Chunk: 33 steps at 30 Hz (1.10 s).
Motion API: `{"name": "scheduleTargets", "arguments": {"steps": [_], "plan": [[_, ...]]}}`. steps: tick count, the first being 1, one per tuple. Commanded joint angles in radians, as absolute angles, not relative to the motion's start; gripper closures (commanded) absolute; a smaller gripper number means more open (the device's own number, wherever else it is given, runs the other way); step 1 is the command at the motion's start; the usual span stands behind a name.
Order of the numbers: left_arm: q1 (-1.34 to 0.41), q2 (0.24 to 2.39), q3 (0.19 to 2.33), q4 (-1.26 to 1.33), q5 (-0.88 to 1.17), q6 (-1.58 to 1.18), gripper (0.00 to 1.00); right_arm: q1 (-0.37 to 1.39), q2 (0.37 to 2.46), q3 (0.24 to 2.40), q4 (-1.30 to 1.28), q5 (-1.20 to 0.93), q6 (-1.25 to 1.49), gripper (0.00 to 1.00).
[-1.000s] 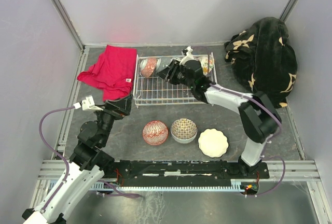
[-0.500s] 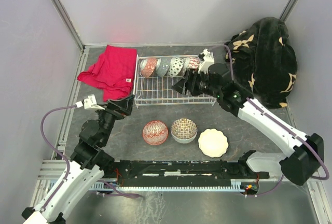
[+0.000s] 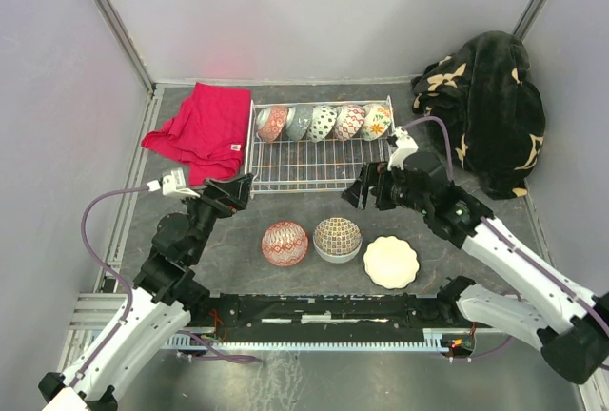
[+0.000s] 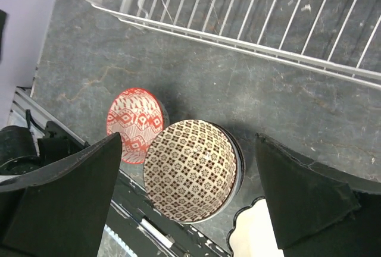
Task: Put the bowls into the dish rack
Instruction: Pick up the bowl from the center of the board.
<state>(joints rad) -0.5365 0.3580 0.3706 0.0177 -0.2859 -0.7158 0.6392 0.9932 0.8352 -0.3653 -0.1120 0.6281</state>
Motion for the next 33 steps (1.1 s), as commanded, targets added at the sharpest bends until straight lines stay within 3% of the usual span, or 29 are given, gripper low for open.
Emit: {"name": "scheduleTargets", "arguments": {"steps": [1, 6, 11, 17, 22, 27, 33], "plan": [[-0.538, 0.366, 0.395, 0.075, -0.275, -0.667, 0.01, 0.638, 0.896, 0.852, -0.375, -0.08, 0.563, 0.01], [-0.538, 0.379, 0.397, 0.085, -0.258, -0.662, 0.01, 0.637, 0.894, 0.884, -0.469, -0.046, 0.517, 0.01], [-0.539, 0.399, 0.402, 0.09, -0.247, -0.66, 0.01, 0.638, 0.934, 0.911, -0.528, -0.067, 0.476, 0.07], [-0.539, 0.404, 0.403, 0.089, -0.253, -0.654, 0.01, 0.649, 0.833, 0.908, -0.646, -0.08, 0.459, 0.11], [-0.539, 0.406, 0.406, 0.087, -0.248, -0.653, 0.01, 0.668, 0.757, 0.845, -0.765, -0.142, 0.481, 0.19], [-0.539, 0.399, 0.408, 0.088, -0.244, -0.655, 0.01, 0.699, 0.718, 0.802, -0.849, -0.192, 0.509, 0.2], [-0.539, 0.391, 0.408, 0.085, -0.248, -0.655, 0.01, 0.79, 0.774, 0.814, -0.883, -0.122, 0.584, 0.23]]}}
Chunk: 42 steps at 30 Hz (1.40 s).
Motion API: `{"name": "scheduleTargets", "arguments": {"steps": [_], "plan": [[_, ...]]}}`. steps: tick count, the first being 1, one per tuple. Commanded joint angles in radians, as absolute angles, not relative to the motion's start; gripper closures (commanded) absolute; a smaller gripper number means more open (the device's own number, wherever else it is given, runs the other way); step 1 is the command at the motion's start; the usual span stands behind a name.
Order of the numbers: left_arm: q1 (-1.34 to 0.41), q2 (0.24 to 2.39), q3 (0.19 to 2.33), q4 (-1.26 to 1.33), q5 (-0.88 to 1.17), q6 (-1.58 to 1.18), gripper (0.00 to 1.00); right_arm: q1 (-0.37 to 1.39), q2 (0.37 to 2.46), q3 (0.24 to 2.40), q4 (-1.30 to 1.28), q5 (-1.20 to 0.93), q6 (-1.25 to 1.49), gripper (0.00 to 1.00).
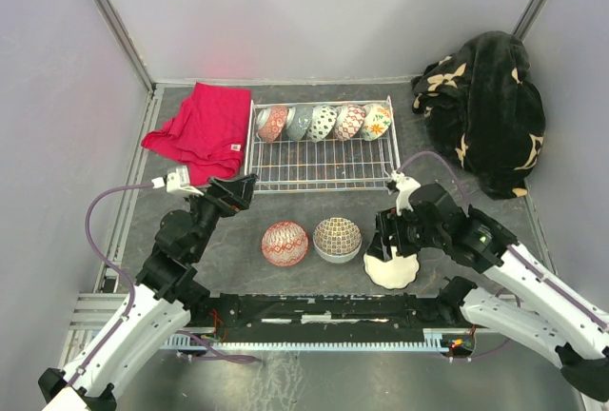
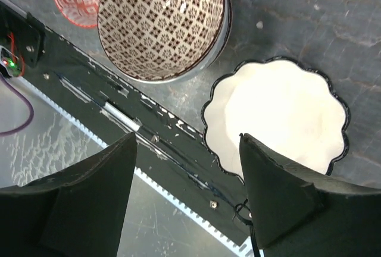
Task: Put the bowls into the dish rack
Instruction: Pick up the bowl from the center of the board.
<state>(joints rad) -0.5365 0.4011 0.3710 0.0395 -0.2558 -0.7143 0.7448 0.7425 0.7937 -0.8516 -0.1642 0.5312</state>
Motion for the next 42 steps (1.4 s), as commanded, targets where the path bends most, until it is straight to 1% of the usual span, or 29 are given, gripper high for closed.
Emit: {"name": "scheduleTargets", "arguments": {"steps": [1, 8, 11, 15, 20, 24, 26, 28, 29, 30, 39, 42], "plan": [[-0.539, 0.39, 0.407, 0.083, -0.25, -0.655, 0.01, 0.806, 0.784, 0.808, -0.891, -0.069, 0.593, 0.24], [-0.538, 0.376, 0.408, 0.081, -0.245, -0.655, 0.01, 0.951, 0.877, 0.704, -0.802, 0.081, 0.688, 0.27], [-0.538, 0.374, 0.407, 0.08, -0.246, -0.655, 0.01, 0.993, 0.88, 0.687, -0.781, 0.129, 0.715, 0.29], [-0.538, 0.375, 0.41, 0.08, -0.242, -0.657, 0.01, 1.046, 0.897, 0.648, -0.736, 0.15, 0.748, 0.34], [-0.54, 0.366, 0.409, 0.078, -0.243, -0.657, 0.01, 1.114, 0.969, 0.608, -0.664, 0.172, 0.78, 0.41], [-0.539, 0.366, 0.409, 0.078, -0.242, -0.657, 0.01, 1.174, 1.003, 0.6, -0.646, 0.222, 0.809, 0.43], [-0.538, 0.366, 0.409, 0.078, -0.241, -0.657, 0.01, 1.198, 1.014, 0.6, -0.65, 0.256, 0.824, 0.47], [-0.539, 0.367, 0.409, 0.078, -0.241, -0.657, 0.01, 1.222, 1.024, 0.603, -0.657, 0.291, 0.834, 0.55], [-0.539, 0.365, 0.41, 0.078, -0.241, -0.657, 0.01, 1.231, 1.03, 0.604, -0.662, 0.311, 0.839, 0.59], [-0.539, 0.365, 0.41, 0.078, -0.24, -0.657, 0.01, 1.239, 1.038, 0.605, -0.668, 0.329, 0.842, 0.6], [-0.539, 0.363, 0.408, 0.078, -0.242, -0.658, 0.01, 1.272, 1.088, 0.614, -0.693, 0.413, 0.863, 0.6], [-0.538, 0.362, 0.409, 0.078, -0.241, -0.658, 0.01, 1.274, 1.086, 0.62, -0.702, 0.427, 0.859, 0.69]]}}
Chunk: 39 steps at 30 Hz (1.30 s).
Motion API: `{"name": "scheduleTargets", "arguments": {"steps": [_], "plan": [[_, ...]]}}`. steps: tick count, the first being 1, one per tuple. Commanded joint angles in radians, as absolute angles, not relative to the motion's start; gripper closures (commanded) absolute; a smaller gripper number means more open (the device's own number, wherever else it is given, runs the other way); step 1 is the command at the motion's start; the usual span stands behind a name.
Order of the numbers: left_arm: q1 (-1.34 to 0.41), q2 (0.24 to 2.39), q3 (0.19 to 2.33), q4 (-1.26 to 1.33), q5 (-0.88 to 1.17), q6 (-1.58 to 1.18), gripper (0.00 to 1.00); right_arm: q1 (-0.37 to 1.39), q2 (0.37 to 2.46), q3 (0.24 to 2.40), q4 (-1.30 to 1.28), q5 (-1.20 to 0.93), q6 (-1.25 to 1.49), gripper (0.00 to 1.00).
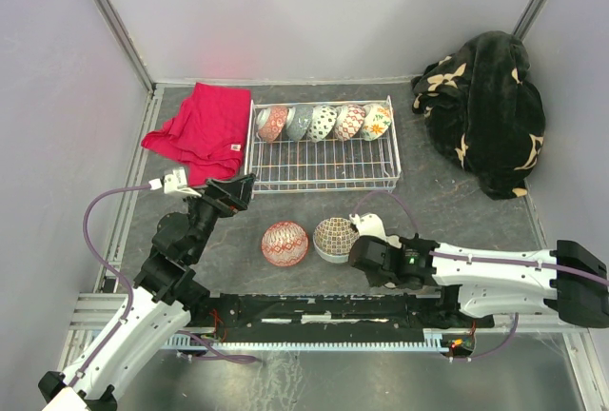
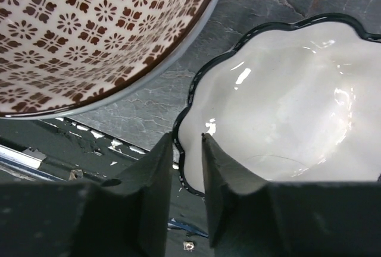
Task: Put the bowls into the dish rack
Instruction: Pick up the bowl from the center of the board.
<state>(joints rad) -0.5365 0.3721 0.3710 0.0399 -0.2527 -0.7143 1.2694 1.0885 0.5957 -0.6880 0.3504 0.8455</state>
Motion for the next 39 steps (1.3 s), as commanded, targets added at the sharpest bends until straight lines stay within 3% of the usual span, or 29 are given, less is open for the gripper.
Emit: {"name": "scheduleTargets", "arguments": {"steps": [1, 11, 30, 39], "plan": [[-0.539, 0.361, 0.408, 0.078, -0.24, -0.658, 0.01, 1.275, 1.088, 0.62, -0.702, 0.429, 0.859, 0.72], [-0.539, 0.357, 0.407, 0.078, -0.239, -0.658, 0.01, 1.275, 1.078, 0.638, -0.727, 0.45, 0.845, 0.98], [-0.539, 0.36, 0.405, 0.082, -0.237, -0.659, 0.01, 1.279, 0.793, 0.907, -0.93, 0.518, 0.758, 0.99], [-0.54, 0.36, 0.404, 0.083, -0.236, -0.659, 0.01, 1.279, 0.793, 1.054, -0.918, 0.544, 0.7, 0.99]]}}
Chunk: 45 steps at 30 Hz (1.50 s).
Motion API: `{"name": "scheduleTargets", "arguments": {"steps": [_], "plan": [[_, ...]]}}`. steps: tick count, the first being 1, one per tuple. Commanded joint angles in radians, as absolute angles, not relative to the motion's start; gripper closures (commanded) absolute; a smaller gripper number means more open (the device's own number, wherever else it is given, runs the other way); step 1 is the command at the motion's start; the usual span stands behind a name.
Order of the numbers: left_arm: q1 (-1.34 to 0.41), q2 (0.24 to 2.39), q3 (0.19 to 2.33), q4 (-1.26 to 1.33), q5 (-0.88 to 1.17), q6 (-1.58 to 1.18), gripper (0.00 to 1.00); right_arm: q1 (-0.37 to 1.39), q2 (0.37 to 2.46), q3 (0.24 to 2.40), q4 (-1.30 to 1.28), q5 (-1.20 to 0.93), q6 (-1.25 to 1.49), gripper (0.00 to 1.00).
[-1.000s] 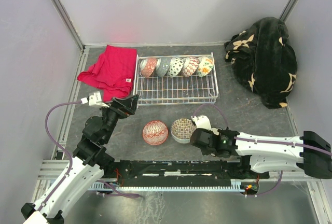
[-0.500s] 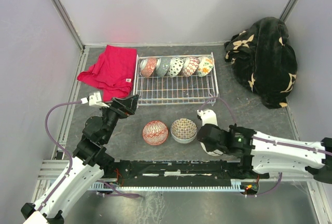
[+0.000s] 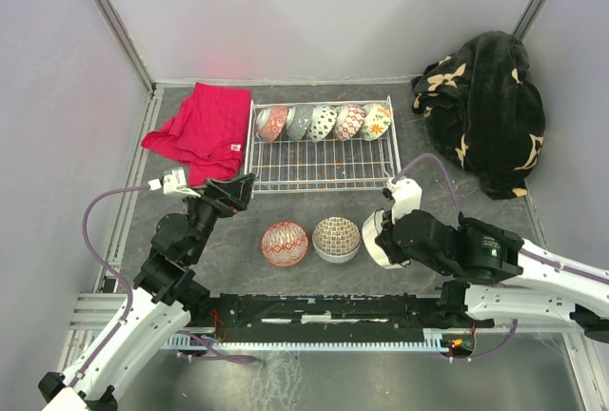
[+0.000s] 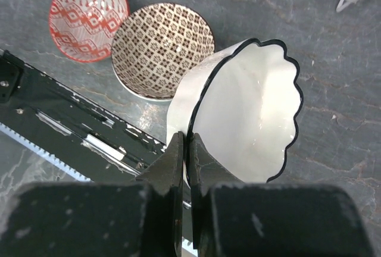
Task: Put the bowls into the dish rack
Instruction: Pick up the bowl from the center of the board, then turn the bowl upside down on the dish rack.
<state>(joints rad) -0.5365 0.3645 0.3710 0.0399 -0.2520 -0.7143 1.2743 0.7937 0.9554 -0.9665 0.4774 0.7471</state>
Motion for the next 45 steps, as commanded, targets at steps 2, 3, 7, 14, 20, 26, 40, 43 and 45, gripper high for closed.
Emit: {"name": "scheduleTargets", "arguments": {"steps": [2, 3, 7, 14, 20, 26, 40, 43, 45], "plan": [[-0.538, 0.36, 0.405, 0.083, -0.237, -0.66, 0.01, 1.279, 0.796, 1.088, -0.905, 0.556, 0.682, 0.99], [-0.539, 0.36, 0.405, 0.083, -0.237, -0.66, 0.01, 1.278, 0.801, 1.108, -0.902, 0.567, 0.674, 0.99], [-0.538, 0.359, 0.406, 0.084, -0.235, -0.66, 0.01, 1.27, 0.838, 1.202, -0.88, 0.609, 0.627, 0.99], [-0.538, 0.354, 0.405, 0.083, -0.234, -0.66, 0.01, 1.193, 0.948, 1.373, -0.84, 0.604, 0.54, 0.99], [-0.538, 0.345, 0.405, 0.083, -0.232, -0.661, 0.01, 0.998, 1.075, 1.478, -0.76, 0.42, 0.488, 0.99], [-0.54, 0.345, 0.405, 0.082, -0.229, -0.662, 0.01, 0.839, 1.203, 1.546, -0.671, 0.251, 0.462, 0.99], [-0.54, 0.342, 0.405, 0.083, -0.224, -0.663, 0.01, 0.527, 1.336, 1.436, -0.43, -0.093, 0.54, 0.99], [-0.539, 0.342, 0.405, 0.083, -0.224, -0.664, 0.01, 0.49, 1.346, 1.395, -0.388, -0.127, 0.562, 0.99], [-0.538, 0.343, 0.404, 0.083, -0.225, -0.664, 0.01, 0.473, 1.348, 1.365, -0.36, -0.141, 0.574, 0.99]]}}
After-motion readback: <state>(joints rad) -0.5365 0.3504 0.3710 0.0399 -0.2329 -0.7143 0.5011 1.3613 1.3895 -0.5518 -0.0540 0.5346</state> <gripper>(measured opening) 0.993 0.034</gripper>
